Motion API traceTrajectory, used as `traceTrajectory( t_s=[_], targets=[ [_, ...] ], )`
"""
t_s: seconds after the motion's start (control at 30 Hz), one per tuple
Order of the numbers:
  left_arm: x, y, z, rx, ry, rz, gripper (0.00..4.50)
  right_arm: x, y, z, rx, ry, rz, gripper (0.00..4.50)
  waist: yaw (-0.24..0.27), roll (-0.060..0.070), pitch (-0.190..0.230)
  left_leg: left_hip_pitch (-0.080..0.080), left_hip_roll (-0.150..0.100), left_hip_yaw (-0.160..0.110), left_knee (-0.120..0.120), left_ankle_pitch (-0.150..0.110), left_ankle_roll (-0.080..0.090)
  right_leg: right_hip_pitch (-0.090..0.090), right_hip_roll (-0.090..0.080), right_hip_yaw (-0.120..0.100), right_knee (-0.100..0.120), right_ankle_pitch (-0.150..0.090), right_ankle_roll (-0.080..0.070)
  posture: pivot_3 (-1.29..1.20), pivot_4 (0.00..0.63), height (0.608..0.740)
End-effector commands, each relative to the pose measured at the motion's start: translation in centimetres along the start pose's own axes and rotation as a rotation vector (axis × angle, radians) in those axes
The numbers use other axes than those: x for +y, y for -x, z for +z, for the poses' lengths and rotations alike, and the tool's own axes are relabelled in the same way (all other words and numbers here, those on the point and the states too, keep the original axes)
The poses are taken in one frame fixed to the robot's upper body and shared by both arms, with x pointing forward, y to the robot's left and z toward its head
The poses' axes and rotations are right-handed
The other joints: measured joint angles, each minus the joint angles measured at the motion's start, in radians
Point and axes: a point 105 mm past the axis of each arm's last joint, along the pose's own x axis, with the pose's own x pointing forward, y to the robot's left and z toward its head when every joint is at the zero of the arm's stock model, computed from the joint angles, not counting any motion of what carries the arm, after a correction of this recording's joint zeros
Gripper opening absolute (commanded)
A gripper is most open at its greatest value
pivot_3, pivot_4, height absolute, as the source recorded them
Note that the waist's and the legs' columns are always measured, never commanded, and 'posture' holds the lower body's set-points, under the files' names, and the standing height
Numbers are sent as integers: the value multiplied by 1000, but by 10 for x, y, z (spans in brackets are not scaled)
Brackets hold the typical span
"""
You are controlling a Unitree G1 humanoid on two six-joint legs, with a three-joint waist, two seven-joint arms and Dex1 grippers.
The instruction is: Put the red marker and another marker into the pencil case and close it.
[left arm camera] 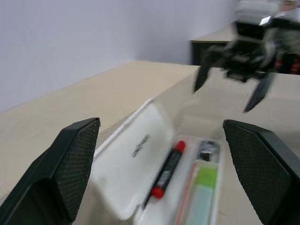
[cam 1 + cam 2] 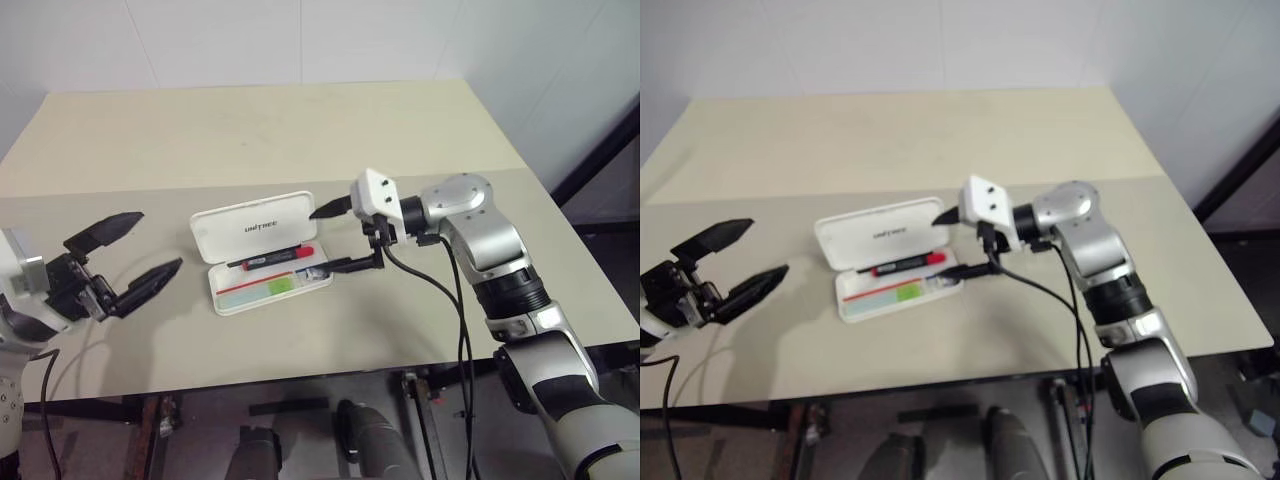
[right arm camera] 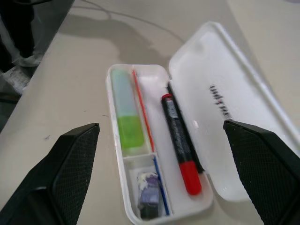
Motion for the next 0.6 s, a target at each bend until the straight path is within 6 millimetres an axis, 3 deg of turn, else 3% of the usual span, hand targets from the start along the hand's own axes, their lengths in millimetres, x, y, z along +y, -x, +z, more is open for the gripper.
traceTrajectory(
  t_s=[0.03, 0.23, 0.5, 0.6],
  targets=[
    [16, 1, 14, -24, -53, 79, 4500, -11, 15, 23, -90, 19, -102, 4475, 0, 0, 0, 0, 0, 0, 1, 0, 0, 0, 0, 0, 0, 0, 0, 0, 150, 740],
    [29, -4, 10, -9, -37, 109, 4500, -5, 40, 27, -173, 23, -186, 4475, 8, 0, 0, 0, 0, 0, -1, 0, 0, 0, 0, 0, 0, 0, 0, 0, 150, 740],
    [65, -10, -7, 18, 19, 175, 4500, 43, 57, 15, -186, -42, -84, 4475, 27, 0, 0, -1, 0, 1, 0, 0, 0, 0, 0, 0, -1, 0, 1, 0, 150, 740],
    [81, -10, -14, 27, 53, 194, 3879, 60, 56, 17, -185, -75, -35, 4500, 30, -1, 0, 0, 0, 1, 1, 0, 0, 0, 1, 0, -2, 0, 1, 0, 150, 740]
  ],
)
